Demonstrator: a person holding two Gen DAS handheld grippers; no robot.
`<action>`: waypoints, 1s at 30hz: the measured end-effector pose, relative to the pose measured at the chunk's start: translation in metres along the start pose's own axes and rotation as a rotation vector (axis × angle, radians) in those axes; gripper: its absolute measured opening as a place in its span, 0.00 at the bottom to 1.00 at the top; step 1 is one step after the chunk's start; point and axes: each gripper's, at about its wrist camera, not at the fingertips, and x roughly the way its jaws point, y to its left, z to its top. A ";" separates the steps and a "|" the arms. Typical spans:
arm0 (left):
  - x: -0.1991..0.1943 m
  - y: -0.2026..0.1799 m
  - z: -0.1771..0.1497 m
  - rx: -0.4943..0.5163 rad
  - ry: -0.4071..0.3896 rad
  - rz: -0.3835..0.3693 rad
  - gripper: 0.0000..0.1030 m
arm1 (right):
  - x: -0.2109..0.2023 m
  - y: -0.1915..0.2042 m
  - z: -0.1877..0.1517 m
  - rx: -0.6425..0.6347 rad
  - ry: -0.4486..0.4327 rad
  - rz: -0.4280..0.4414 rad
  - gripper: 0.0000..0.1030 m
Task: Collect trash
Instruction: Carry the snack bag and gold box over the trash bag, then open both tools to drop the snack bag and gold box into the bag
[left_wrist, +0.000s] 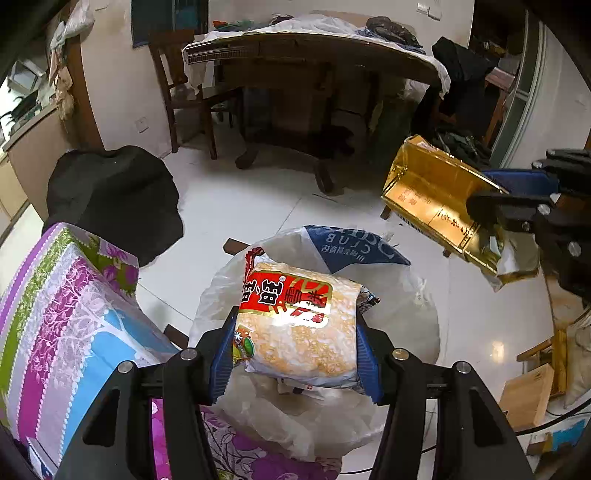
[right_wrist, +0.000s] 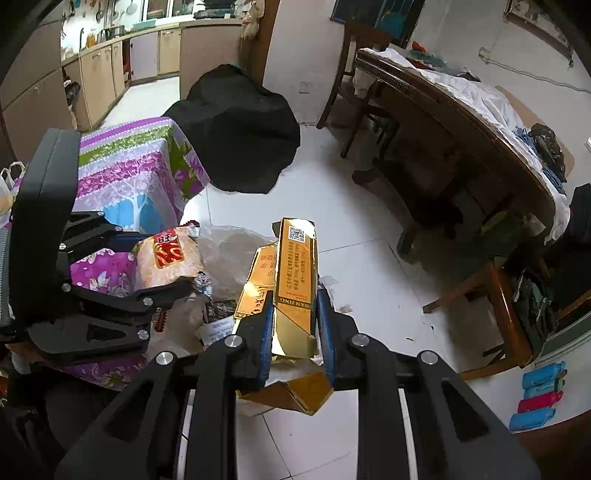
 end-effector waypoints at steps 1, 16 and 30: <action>0.001 -0.001 0.000 0.005 0.002 0.017 0.56 | 0.002 -0.001 0.000 0.003 0.008 0.003 0.20; 0.008 -0.007 0.000 0.045 -0.004 0.133 0.56 | 0.019 0.004 0.000 -0.014 0.053 0.016 0.20; 0.015 -0.003 0.001 0.007 -0.021 0.181 0.82 | 0.036 0.002 0.004 0.021 0.063 0.053 0.24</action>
